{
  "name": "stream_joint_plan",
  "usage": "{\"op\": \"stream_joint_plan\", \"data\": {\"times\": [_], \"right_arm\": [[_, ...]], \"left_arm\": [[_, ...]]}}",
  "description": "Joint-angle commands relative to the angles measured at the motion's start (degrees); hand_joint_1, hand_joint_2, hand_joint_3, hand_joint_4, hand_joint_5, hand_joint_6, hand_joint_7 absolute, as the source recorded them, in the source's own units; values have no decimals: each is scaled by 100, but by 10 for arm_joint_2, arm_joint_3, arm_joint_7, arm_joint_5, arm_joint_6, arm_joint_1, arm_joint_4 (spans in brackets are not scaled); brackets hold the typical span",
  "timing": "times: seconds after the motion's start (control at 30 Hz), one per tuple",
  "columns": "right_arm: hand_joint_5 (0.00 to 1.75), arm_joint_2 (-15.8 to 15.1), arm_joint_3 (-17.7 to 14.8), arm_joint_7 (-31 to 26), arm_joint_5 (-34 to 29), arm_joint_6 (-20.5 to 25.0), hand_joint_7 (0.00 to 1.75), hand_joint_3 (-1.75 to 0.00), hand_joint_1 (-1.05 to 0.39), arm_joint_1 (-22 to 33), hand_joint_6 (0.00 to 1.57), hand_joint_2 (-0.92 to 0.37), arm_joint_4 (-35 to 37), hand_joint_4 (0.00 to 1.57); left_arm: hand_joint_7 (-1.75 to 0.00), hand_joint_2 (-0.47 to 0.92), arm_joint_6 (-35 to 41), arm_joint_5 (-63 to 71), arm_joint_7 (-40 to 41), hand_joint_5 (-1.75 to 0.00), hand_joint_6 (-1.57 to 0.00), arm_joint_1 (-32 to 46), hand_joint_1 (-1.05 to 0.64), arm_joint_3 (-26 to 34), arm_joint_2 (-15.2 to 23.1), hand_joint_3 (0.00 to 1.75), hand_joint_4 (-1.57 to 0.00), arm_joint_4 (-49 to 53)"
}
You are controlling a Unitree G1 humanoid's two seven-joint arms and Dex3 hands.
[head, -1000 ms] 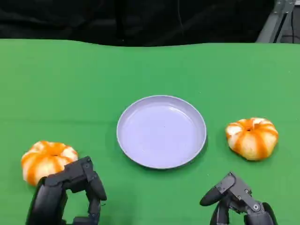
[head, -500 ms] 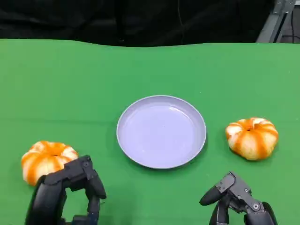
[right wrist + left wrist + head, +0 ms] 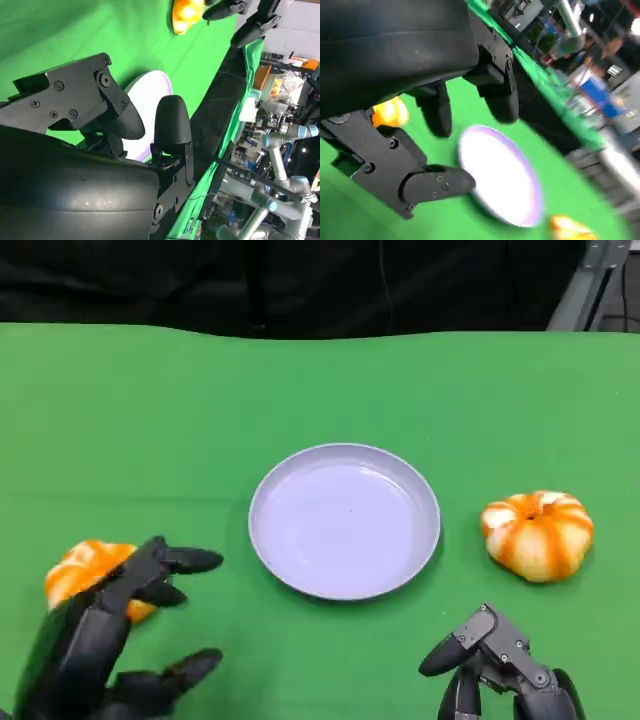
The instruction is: Grasp the bread from the table and place it into the plate.
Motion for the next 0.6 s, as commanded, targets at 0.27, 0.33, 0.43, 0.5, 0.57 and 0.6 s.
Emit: {"op": "stream_joint_plan", "data": {"times": [0.27, 0.33, 0.43, 0.5, 0.57, 0.6], "right_arm": [[175, 1, -1, 0, 3, 0, 175, -137, -8, 3, 38, -74, -3, 73], [175, 1, 0, 2, 7, 0, 175, -137, -8, 3, 38, -74, -4, 73], [175, 2, 0, 0, 1, 3, 175, -137, -8, 2, 38, -74, -5, 73], [175, 4, 0, -1, 0, 4, 175, -138, -8, 2, 39, -74, -4, 73], [175, 4, 1, 0, 1, 2, 175, -138, -9, 2, 39, -74, -3, 74], [175, 3, 1, 1, 2, 4, 175, -138, -9, 2, 39, -74, -5, 74]], "left_arm": [[-32, 88, 185, 249, -42, -81, -22, -72, -58, -39, 91, 1, 0, -27], [-30, 86, 209, 263, -50, -78, -24, -91, -56, -55, 94, 0, 0, -9], [-28, 85, 234, 281, -51, -77, -25, -131, -55, -81, 102, 0, 0, 47], [-25, 84, 251, 286, -55, -73, -25, -163, -53, -100, 106, 0, 0, 97], [-15, 84, 264, 290, -58, -71, -30, -187, -52, -115, 112, 0, -1, 133], [-12, 85, 269, 291, -62, -70, -31, -200, -52, -124, 114, 0, 0, 156]]}}
